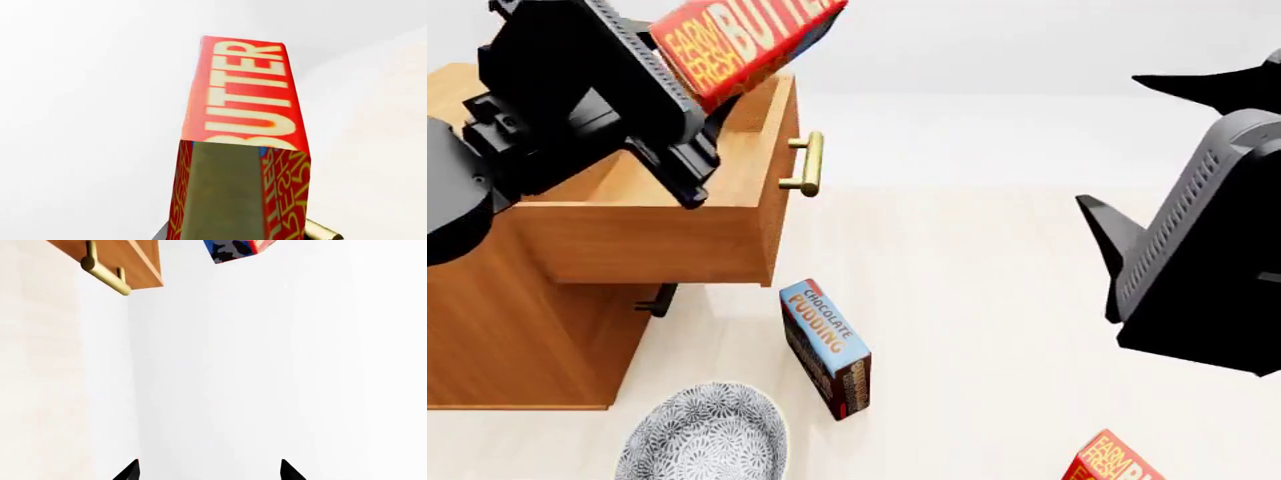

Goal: Put the butter at the front in the top drawer of the cabinet and close it.

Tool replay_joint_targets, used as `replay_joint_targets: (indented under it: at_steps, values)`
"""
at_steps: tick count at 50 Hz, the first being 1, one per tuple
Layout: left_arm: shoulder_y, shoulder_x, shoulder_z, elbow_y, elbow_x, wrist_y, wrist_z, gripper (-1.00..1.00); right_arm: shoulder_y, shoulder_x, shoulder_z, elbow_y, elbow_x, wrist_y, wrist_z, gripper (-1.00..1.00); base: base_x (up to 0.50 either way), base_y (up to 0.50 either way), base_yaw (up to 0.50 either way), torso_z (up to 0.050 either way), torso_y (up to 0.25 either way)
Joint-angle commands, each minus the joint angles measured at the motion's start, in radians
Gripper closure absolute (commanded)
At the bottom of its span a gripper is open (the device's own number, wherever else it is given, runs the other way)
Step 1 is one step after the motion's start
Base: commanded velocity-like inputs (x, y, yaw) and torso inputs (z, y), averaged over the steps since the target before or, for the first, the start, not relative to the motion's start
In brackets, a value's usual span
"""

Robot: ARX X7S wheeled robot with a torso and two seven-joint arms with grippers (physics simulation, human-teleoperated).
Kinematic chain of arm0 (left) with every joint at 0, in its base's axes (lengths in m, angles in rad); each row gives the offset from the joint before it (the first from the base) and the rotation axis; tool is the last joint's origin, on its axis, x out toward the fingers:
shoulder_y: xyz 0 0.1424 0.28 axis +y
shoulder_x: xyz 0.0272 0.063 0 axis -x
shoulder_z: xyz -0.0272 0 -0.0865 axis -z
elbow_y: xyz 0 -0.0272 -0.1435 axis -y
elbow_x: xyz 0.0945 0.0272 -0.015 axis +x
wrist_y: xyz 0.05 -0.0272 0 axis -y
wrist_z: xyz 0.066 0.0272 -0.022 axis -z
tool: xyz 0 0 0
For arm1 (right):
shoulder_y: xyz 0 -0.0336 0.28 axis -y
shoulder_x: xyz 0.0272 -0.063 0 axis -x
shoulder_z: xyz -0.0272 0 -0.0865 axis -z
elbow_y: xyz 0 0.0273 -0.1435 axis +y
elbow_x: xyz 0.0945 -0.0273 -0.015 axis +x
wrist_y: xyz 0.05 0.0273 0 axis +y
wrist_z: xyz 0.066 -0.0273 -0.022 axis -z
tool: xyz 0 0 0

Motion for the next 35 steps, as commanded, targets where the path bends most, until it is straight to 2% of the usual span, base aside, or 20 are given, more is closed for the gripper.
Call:
replay_joint_targets:
  at_steps: [1,27,35]
  values:
    - [-0.097,0.096,-0.134,-0.114,-0.238,-0.247,-0.212,1.00,-0.051,0.037,0.019,-0.017,0.061,0.016,0.087,-1.00,0.00,0.00,0.00,0.000,0.000]
    - [-0.153,0.270,-0.303,-0.379,-0.660,-0.474,-0.572,1.00,-0.071,0.028,0.009,-0.015,0.081,0.022,0.123,-1.00,0.00,0.00,0.00,0.000,0.002]
    - [-0.158,0.303,-0.320,-0.464,-0.732,-0.504,-0.653,1.00,-0.070,0.027,0.009,-0.013,0.088,0.019,0.124,-1.00,0.00,0.00,0.00,0.000,0.003]
